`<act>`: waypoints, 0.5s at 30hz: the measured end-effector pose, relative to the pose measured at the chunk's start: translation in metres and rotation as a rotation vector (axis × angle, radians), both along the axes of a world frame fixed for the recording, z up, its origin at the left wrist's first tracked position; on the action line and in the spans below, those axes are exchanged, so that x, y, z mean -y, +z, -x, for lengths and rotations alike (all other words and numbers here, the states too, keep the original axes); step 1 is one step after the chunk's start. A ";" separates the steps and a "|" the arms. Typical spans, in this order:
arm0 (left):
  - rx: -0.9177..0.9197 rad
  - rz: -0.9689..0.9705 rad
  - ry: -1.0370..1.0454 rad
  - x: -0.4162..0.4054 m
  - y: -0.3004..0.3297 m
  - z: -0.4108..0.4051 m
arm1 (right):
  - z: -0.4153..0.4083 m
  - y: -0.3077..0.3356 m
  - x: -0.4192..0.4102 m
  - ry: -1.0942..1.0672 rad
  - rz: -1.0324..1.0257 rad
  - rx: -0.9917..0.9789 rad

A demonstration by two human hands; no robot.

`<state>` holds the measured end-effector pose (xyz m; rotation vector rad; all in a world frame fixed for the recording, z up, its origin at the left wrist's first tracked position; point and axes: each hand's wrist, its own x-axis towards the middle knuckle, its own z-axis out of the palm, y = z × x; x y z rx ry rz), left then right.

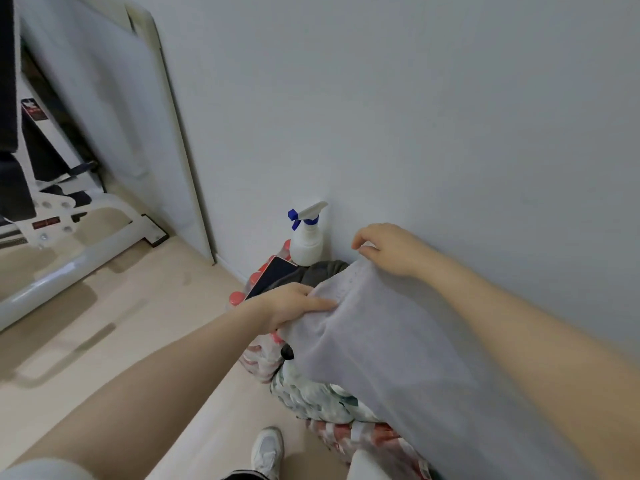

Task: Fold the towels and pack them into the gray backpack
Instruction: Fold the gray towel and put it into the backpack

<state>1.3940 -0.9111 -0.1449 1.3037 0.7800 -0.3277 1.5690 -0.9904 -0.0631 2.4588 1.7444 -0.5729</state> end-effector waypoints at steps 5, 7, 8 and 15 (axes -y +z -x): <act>0.344 -0.465 0.144 -0.014 0.044 -0.007 | 0.012 0.023 -0.028 0.025 -0.040 -0.453; 0.383 -0.586 0.085 -0.018 0.055 -0.004 | 0.012 0.030 -0.033 0.060 0.009 -0.557; 0.403 -0.636 0.055 -0.018 0.059 -0.003 | 0.012 0.032 -0.034 0.076 0.036 -0.563; 0.381 -0.720 -0.017 -0.012 0.063 -0.001 | -0.021 0.051 -0.017 0.247 0.114 0.225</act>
